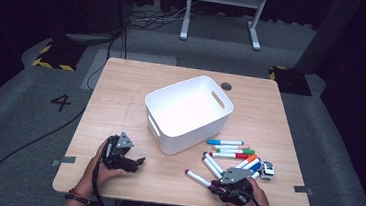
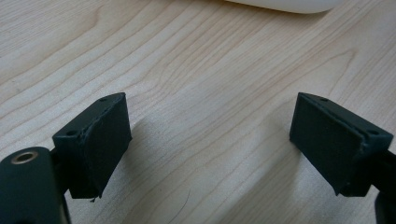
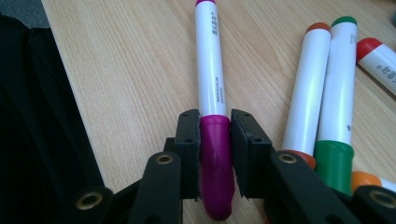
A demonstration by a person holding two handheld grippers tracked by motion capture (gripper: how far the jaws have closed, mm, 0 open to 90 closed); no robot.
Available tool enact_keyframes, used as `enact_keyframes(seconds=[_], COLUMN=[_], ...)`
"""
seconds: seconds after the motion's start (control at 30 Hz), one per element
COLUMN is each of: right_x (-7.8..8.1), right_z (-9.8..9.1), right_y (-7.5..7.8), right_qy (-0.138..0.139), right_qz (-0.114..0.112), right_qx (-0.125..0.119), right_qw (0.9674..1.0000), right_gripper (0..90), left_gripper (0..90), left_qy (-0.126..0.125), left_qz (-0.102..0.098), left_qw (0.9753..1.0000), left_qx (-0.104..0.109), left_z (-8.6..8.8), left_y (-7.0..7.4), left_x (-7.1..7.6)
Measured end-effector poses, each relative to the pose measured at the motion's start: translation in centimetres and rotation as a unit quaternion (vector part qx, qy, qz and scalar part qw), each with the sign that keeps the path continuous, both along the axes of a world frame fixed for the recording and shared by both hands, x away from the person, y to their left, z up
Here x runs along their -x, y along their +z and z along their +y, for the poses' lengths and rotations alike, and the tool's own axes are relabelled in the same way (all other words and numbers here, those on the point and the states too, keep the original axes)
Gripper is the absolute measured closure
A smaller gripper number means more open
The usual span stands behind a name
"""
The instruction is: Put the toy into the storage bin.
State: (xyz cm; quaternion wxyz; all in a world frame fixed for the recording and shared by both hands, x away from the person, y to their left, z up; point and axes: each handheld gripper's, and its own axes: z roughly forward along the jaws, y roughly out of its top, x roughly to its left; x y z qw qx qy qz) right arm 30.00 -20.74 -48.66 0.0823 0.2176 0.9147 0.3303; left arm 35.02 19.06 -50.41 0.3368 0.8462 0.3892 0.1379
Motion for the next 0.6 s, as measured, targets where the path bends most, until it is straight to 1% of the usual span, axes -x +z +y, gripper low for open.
enact_keyframes(seconds=[0.03, 0.07, 0.1, 0.13, 0.17, 0.2, 0.3, 0.33, 0.37, 0.4, 0.43, 0.47, 0.5, 0.57, 0.6], right_x=[0.0, 0.1, 0.1, 0.0, 0.1, 0.1, 0.0, -0.1, -0.2, -0.3, -0.2, -0.3, -0.2, -0.3, -0.3], right_z=[-0.1, -0.2, -0.3, -0.5, -0.6, -0.7, -1.2, -1.3, -1.3, -1.2, -1.2, -1.2, -1.1, -1.0, -1.0], right_y=[0.1, 0.2, 0.4, 0.5, 0.7, 0.9, 1.3, 1.3, 1.1, 0.9, 0.8, 0.8, 0.8, 0.8, 0.8], right_qy=[0.001, -0.004, -0.002, 0.002, -0.007, -0.012, -0.017, -0.016, -0.016, -0.016, -0.017, -0.014, -0.015, -0.011, -0.010], right_qz=[0.000, -0.001, -0.004, -0.009, -0.011, -0.011, -0.013, -0.010, -0.006, -0.012, -0.006, -0.008, -0.005, -0.013, -0.011], right_qx=[-0.002, -0.005, -0.007, -0.007, -0.010, -0.013, -0.022, -0.025, -0.022, -0.016, -0.015, -0.017, -0.016, -0.013, -0.016], right_qw=[1.0000, 1.0000, 1.0000, 0.9999, 0.9999, 0.9998, 0.9995, 0.9995, 0.9996, 0.9997, 0.9997, 0.9997, 0.9998, 0.9998, 0.9998], right_gripper=[73.9, 73.9, 73.9, 73.9, 74.2, 75.2, 75.1, 75.1, 75.1, 75.1, 75.1, 75.1, 75.2, 75.1, 75.1], left_gripper=[12.7, 12.7, 12.7, 12.6, 12.6, 12.6, 12.6, 12.6, 12.6, 12.6, 12.7, 12.6, 12.6, 12.6, 12.6], left_qy=[-0.001, -0.001, -0.003, 0.001, -0.004, -0.001, -0.002, -0.002, -0.002, -0.002, -0.002, -0.002, -0.002, -0.002, -0.002], left_qz=[0.001, -0.002, -0.001, 0.003, -0.002, -0.001, 0.000, -0.002, -0.001, -0.001, -0.001, -0.001, 0.000, 0.000, -0.001], left_qw=[1.0000, 1.0000, 1.0000, 1.0000, 1.0000, 1.0000, 1.0000, 1.0000, 1.0000, 1.0000, 1.0000, 1.0000, 1.0000, 1.0000, 1.0000], left_qx=[0.000, -0.001, -0.002, -0.002, -0.004, -0.003, -0.004, -0.003, -0.003, -0.003, -0.003, -0.003, -0.003, -0.003, -0.003], left_z=[0.0, 0.0, 0.0, 0.0, 0.0, 0.0, 0.0, 0.0, 0.0, 0.0, 0.0, 0.0, 0.0, 0.0, 0.0], left_y=[0.0, 0.0, 0.0, 0.0, 0.0, 0.0, 0.0, 0.0, 0.0, 0.0, 0.0, 0.0, 0.0, 0.0, 0.0], left_x=[0.0, 0.0, -0.1, 0.0, -0.1, -0.1, -0.1, -0.1, -0.1, -0.1, -0.1, -0.1, -0.1, -0.1, -0.1])
